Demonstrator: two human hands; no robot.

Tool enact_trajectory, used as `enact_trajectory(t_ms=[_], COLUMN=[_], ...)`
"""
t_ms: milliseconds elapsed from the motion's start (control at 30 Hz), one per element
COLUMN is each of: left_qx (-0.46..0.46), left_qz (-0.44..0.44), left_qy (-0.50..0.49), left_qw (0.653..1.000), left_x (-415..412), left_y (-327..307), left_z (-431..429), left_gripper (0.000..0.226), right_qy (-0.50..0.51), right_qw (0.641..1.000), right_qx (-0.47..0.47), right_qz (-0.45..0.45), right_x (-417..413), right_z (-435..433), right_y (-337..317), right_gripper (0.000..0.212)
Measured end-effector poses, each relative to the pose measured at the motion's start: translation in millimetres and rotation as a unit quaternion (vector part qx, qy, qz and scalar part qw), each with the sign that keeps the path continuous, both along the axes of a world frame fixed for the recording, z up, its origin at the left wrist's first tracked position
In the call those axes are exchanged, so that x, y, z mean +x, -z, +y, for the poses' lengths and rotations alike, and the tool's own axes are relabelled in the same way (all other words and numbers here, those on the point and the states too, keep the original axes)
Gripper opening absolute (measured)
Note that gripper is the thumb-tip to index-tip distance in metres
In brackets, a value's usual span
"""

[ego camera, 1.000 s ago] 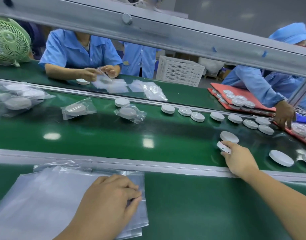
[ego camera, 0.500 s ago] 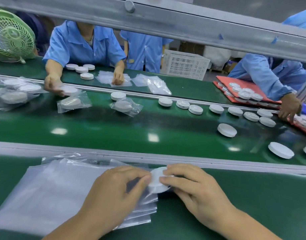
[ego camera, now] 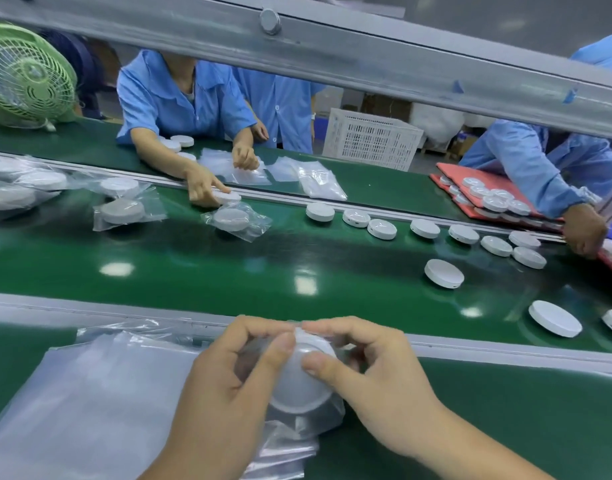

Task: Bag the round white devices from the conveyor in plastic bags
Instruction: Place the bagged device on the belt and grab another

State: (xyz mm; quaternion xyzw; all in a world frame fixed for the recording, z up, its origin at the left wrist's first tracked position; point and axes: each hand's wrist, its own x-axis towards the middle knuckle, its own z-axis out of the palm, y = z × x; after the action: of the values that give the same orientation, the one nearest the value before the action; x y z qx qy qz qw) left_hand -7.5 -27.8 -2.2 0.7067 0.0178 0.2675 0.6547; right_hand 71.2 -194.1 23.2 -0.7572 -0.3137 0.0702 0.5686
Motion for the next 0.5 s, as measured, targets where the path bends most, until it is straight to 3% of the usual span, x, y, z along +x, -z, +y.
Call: enact_trajectory(t_ms=[100,167,233,333,433,500], left_qx=[0.066,0.208,0.35,0.442,0.507,0.499], left_qz=[0.033,0.061,0.085,0.081,0.081,0.077], left_qy=[0.017,-0.017,-0.025,0.016,0.066,0.084], left_qw=[0.997,0.976,0.932,0.893,0.856,0.859], left_x=[3,4,4,5,5,6], left_y=[1,5,8,9,11,15], left_z=[6,15,24,29,24,24], left_gripper=[0.039,0.044,0.046,0.036,0.023,0.017], right_qy=[0.028,0.09,0.174,0.249,0.223,0.162], right_qw=[0.999,0.995,0.983,0.953,0.913,0.874], right_qx=[0.012,-0.002,-0.016,-0.077,-0.297,-0.443], right_qz=[-0.018,-0.033,-0.055,-0.154,-0.166,-0.118], right_x=[23,51,89,153,209,227], right_z=[13,20,28,44,66,78], right_y=[-3,-4,-8,-21,-18,-5], right_gripper=[0.006,0.014,0.013,0.02,0.029,0.034])
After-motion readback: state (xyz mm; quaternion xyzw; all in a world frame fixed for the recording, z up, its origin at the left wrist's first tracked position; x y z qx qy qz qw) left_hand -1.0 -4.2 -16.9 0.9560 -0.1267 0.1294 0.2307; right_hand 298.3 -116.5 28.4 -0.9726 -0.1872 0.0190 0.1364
